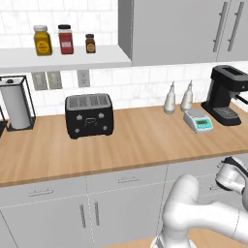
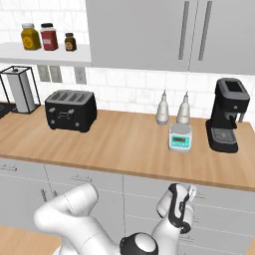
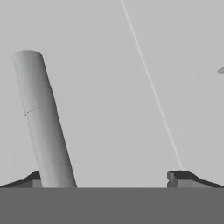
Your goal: Take a straw from the drawer in front and place it inside the glass cup on the dining counter.
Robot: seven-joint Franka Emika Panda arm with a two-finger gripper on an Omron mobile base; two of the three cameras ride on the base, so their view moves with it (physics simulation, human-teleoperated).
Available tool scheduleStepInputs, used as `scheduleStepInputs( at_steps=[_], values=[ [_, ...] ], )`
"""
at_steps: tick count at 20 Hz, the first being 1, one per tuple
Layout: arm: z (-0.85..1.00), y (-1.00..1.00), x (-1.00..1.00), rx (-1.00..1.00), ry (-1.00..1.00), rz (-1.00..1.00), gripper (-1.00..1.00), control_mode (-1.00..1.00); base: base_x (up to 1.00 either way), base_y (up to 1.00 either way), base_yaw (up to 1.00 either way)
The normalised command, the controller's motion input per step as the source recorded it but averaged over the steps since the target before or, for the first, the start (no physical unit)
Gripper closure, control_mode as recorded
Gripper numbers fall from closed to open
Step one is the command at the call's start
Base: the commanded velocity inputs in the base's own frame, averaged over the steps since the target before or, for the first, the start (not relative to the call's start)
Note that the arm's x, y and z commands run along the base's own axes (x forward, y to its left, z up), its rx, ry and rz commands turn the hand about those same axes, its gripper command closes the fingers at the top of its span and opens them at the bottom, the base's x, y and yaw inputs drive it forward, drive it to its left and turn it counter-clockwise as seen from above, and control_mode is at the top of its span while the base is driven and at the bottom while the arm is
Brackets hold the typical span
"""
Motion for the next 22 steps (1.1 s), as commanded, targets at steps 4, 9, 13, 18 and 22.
scheduleStepInputs(
  at_steps=[4, 9, 13, 18, 22],
  values=[
    [-0.29, -0.2, 0.18, 0.0, 0.0, 0.0, -1.0, -1.0, 0.0, 0.0, 0.0],
    [-0.35, -0.17, 0.18, 0.0, 0.02, 0.0, 1.0, -1.0, 0.0, 0.0, 0.0],
    [-0.32, -0.16, 0.14, 0.0, 0.05, 0.0, 1.0, -1.0, 0.0, 0.0, 0.0],
    [-0.25, -0.12, -0.54, -0.02, 0.07, 0.0, 1.0, -1.0, 0.0, 0.0, 0.0],
    [-0.37, -0.28, -1.0, 0.0, 0.0, 0.0, 1.0, -1.0, 0.0, 0.0, 0.0]
  ],
)
